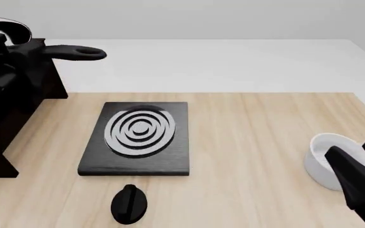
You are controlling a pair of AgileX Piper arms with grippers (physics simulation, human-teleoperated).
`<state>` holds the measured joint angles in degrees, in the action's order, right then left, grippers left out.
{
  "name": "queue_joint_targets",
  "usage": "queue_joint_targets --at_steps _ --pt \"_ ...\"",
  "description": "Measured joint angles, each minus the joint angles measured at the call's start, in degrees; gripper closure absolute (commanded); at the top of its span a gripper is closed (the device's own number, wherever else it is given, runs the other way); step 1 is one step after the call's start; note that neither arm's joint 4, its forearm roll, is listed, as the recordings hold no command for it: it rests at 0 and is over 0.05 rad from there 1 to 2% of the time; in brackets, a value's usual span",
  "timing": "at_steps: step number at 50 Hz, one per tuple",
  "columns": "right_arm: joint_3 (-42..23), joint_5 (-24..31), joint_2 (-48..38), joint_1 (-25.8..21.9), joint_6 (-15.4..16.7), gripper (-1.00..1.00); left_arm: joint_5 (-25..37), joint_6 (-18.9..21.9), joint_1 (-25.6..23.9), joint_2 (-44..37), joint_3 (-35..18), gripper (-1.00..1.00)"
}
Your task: Put the frying pan on the cabinet shelf.
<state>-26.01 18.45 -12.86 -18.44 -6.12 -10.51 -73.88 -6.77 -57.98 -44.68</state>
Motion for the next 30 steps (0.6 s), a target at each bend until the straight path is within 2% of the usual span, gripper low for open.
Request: queue_joint_targets --at_steps 17,30 --pt "0.4 0.7 0.8 0.9 0.1 -1.0 -0.5 -1.5 7.1 -8.7 -8.1 1.0" --pt "1.5 0.0 0.6 0.7 0.0 -1.0 -2.2 -2.9 11.9 -12.5 -9.8 1.0"
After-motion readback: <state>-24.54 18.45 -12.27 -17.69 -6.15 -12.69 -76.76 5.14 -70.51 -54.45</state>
